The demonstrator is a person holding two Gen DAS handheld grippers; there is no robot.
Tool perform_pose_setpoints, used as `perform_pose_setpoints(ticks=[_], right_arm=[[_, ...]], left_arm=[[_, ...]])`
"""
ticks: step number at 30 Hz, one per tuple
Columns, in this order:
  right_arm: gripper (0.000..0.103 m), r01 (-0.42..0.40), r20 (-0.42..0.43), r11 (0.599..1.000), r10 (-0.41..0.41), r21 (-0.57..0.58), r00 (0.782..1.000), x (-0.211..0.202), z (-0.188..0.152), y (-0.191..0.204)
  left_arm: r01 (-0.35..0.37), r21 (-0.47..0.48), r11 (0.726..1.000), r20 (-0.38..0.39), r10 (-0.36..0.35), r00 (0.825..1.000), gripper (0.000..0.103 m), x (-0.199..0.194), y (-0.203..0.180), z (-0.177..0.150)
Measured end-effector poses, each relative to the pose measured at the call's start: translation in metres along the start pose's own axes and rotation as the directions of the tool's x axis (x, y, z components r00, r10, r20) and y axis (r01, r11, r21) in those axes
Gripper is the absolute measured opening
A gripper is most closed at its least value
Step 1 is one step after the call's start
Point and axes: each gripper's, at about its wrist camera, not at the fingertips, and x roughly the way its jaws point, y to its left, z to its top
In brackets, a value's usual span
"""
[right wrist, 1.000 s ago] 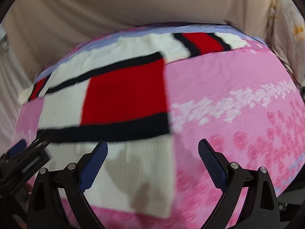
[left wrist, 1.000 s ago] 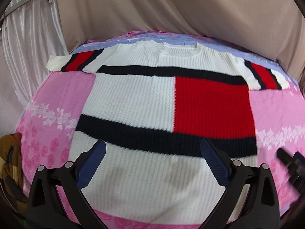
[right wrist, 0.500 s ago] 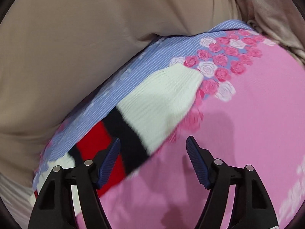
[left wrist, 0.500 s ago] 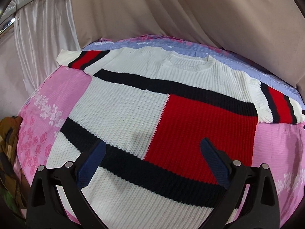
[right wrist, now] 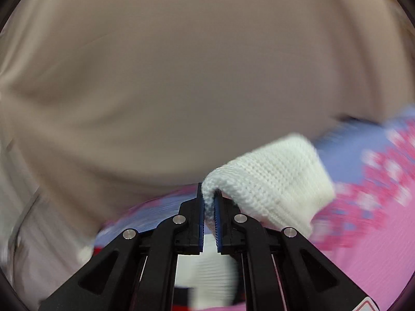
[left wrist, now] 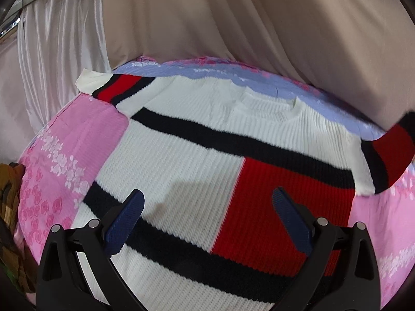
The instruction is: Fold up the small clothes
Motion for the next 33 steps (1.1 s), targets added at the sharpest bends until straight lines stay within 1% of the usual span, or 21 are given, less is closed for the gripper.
perform_pose_setpoints(ticks=[2,4,5,7,9,11,13,16,18,19,20,21,22,23,24,25,26,27,28,31,33], right_arm=[[0.013,-0.139,-0.073,0.983,0.131,-0.123,0.989,0.024,-0.015,0.085],[0.017,-0.244,-0.174,0.953,0.213,-0.180,0.961,0.059,-0.045,0.147],[0.026,-0.279,-0.230,0.937,0.230,-0.210,0.945,0.080,-0.066,0.173],[0.027,-0.265,-0.290,0.933,0.191,-0.243,0.938,0.106,-0.100,0.194],[0.029,-0.219,-0.312,0.957,0.153,-0.189,0.938,0.106,-0.126,0.183],[0.038,-0.144,-0.329,0.987,0.114,-0.068,0.937,0.092,-0.151,0.146],[0.038,-0.049,-0.354,0.998,0.060,0.042,0.933,0.072,-0.175,0.109],[0.038,0.057,-0.401,0.985,0.013,0.162,0.916,0.058,-0.192,0.068],[0.039,0.042,-0.385,0.967,0.060,0.253,0.921,0.061,-0.193,0.051],[0.042,0.029,-0.367,0.956,0.084,0.292,0.926,0.065,-0.190,0.045],[0.048,0.021,-0.357,0.947,0.100,0.320,0.929,0.068,-0.195,0.038],[0.049,0.021,-0.348,0.936,0.109,0.351,0.931,0.074,-0.194,0.033],[0.049,0.018,-0.342,0.927,0.121,0.376,0.932,0.079,-0.199,0.030],[0.049,0.007,-0.333,0.911,0.144,0.412,0.932,0.087,-0.198,0.024],[0.049,0.004,-0.327,0.902,0.153,0.432,0.933,0.090,-0.198,0.016],[0.048,0.003,-0.320,0.897,0.155,0.442,0.935,0.092,-0.197,0.015],[0.040,0.003,-0.309,0.895,0.152,0.446,0.939,0.095,-0.193,0.013],[0.029,-0.003,-0.295,0.893,0.152,0.450,0.943,0.095,-0.188,0.011],[0.007,-0.021,-0.276,0.894,0.161,0.448,0.948,0.092,-0.183,0.011],[0.007,-0.084,-0.192,0.929,0.162,0.361,0.968,0.071,-0.159,0.029],[0.007,-0.088,-0.198,0.948,0.153,0.305,0.968,0.068,-0.155,0.035]], left_arm=[[0.027,-0.029,0.999,0.013,-0.026,1.000,0.097,0.000,0.012,0.014],[0.067,-0.057,0.996,0.008,-0.066,0.998,0.098,0.006,0.024,0.028],[0.093,-0.071,0.993,0.002,-0.093,0.996,0.098,0.010,0.030,0.034],[0.128,-0.102,0.986,0.000,-0.129,0.992,0.098,0.022,0.041,0.048],[0.145,-0.127,0.981,-0.001,-0.146,0.989,0.098,0.035,0.050,0.060],[0.169,-0.154,0.974,-0.017,-0.173,0.985,0.098,0.057,0.054,0.071],[0.195,-0.196,0.961,-0.068,-0.211,0.975,0.098,0.087,0.053,0.080],[0.208,-0.298,0.932,-0.148,-0.260,0.954,0.098,0.136,0.047,0.086],[0.192,-0.344,0.919,-0.177,-0.265,0.948,0.098,0.160,0.039,0.088],[0.198,-0.351,0.915,-0.180,-0.274,0.945,0.098,0.168,0.034,0.089],[0.193,-0.349,0.917,-0.194,-0.272,0.942,0.094,0.177,0.028,0.089],[0.190,-0.343,0.920,-0.212,-0.273,0.939,0.079,0.185,0.023,0.089],[0.199,-0.350,0.915,-0.229,-0.290,0.929,0.068,0.194,0.017,0.088],[0.186,-0.347,0.919,-0.227,-0.274,0.934,0.059,0.195,0.015,0.090],[0.195,-0.339,0.920,-0.198,-0.272,0.942,0.031,0.193,0.011,0.094],[0.226,-0.335,0.915,-0.188,-0.300,0.935,0.015,0.194,0.009,0.097],[0.258,-0.340,0.904,-0.175,-0.330,0.928,0.005,0.193,0.009,0.101],[0.268,-0.351,0.897,-0.148,-0.336,0.930,0.004,0.188,0.011,0.106],[0.274,-0.348,0.897,-0.106,-0.328,0.939,0.004,0.179,0.015,0.112],[0.263,-0.321,0.910,-0.023,-0.285,0.958,0.004,0.157,0.025,0.119],[0.221,-0.294,0.930,-0.043,-0.244,0.969,0.004,0.162,0.028,0.112]])
